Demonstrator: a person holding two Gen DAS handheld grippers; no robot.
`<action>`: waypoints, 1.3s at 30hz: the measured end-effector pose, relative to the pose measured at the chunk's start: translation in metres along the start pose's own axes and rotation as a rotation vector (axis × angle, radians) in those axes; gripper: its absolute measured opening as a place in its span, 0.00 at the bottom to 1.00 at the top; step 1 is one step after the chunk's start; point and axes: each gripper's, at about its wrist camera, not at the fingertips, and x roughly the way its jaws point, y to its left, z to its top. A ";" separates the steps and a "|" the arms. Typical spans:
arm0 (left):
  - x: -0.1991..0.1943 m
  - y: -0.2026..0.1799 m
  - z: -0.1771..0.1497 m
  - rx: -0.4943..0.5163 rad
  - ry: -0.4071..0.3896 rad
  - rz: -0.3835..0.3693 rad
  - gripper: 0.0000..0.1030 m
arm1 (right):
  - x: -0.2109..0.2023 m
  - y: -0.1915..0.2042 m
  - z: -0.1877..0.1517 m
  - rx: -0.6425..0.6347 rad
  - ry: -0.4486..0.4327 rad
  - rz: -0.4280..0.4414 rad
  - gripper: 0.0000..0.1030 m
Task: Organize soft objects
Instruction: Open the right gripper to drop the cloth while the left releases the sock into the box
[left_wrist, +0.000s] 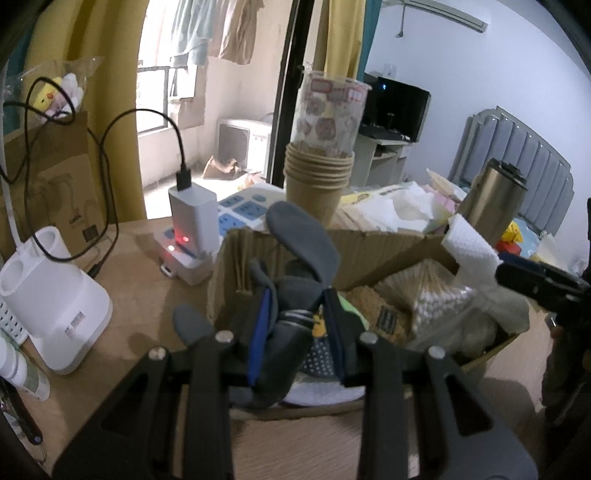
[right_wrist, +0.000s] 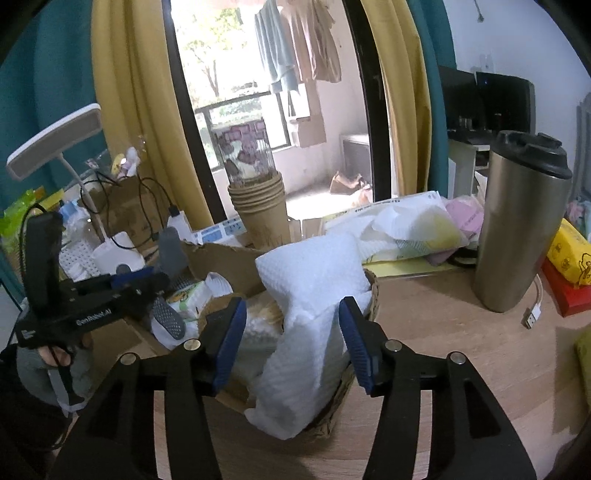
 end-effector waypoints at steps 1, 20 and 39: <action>0.001 0.000 0.000 -0.001 0.006 0.000 0.31 | -0.001 -0.001 0.001 0.004 -0.009 -0.006 0.54; 0.006 -0.001 -0.003 0.003 0.039 0.005 0.35 | 0.054 -0.025 -0.008 -0.001 0.154 -0.203 0.54; -0.020 0.000 0.005 -0.020 -0.041 0.002 0.82 | 0.003 -0.009 0.009 -0.015 0.010 -0.194 0.56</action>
